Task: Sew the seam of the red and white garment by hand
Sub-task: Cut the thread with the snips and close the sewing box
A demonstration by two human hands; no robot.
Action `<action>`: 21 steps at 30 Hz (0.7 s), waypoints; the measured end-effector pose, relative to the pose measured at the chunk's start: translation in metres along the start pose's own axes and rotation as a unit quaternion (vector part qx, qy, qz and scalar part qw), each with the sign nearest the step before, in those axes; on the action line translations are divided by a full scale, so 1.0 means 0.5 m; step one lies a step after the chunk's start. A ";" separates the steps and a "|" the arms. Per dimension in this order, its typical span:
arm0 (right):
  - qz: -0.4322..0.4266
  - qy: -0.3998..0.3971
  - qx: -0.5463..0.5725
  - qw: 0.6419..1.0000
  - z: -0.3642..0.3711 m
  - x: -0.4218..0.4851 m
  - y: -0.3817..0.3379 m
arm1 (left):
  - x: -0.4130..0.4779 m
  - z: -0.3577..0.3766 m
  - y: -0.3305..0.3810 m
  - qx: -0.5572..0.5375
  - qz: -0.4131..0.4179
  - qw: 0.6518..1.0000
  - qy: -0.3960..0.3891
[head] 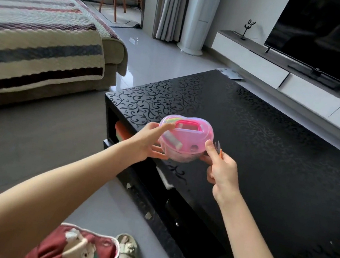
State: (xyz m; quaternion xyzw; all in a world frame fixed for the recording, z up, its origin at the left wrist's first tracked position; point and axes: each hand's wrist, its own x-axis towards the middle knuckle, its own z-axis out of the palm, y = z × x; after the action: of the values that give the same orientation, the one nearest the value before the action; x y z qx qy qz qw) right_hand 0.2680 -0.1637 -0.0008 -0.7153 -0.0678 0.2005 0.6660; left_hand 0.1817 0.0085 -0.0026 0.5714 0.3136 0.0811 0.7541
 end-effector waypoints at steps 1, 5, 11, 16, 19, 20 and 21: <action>-0.026 -0.002 -0.023 0.999 0.001 -0.029 0.013 | -0.027 -0.015 -0.010 -0.004 -0.002 1.000 0.011; -0.107 -0.022 -0.159 0.981 0.030 -0.112 0.123 | -0.106 -0.090 -0.053 0.002 -0.021 0.998 0.053; -0.043 -0.229 -0.459 0.857 0.113 -0.106 0.348 | -0.136 -0.200 -0.122 -0.014 -0.059 0.994 0.094; 0.005 -0.289 -0.519 0.804 0.207 -0.035 0.504 | -0.094 -0.256 -0.189 0.006 -0.094 0.990 0.103; 0.009 -0.290 -0.546 0.786 0.246 0.014 0.577 | -0.065 -0.278 -0.244 -0.033 -0.137 0.982 0.128; 0.011 -0.291 -0.559 0.776 0.251 0.029 0.587 | -0.059 -0.280 -0.255 -0.048 -0.147 0.979 0.133; 0.018 -0.299 -0.572 0.764 0.258 0.045 0.606 | -0.050 -0.289 -0.273 -0.062 -0.158 0.976 0.139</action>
State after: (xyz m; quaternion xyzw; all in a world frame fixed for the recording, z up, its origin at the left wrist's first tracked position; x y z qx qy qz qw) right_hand 0.1884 -0.0674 -0.3062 -0.8682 -0.3533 0.3401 0.0756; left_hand 0.0479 0.0680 -0.1393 0.4504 0.4958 0.0590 0.7402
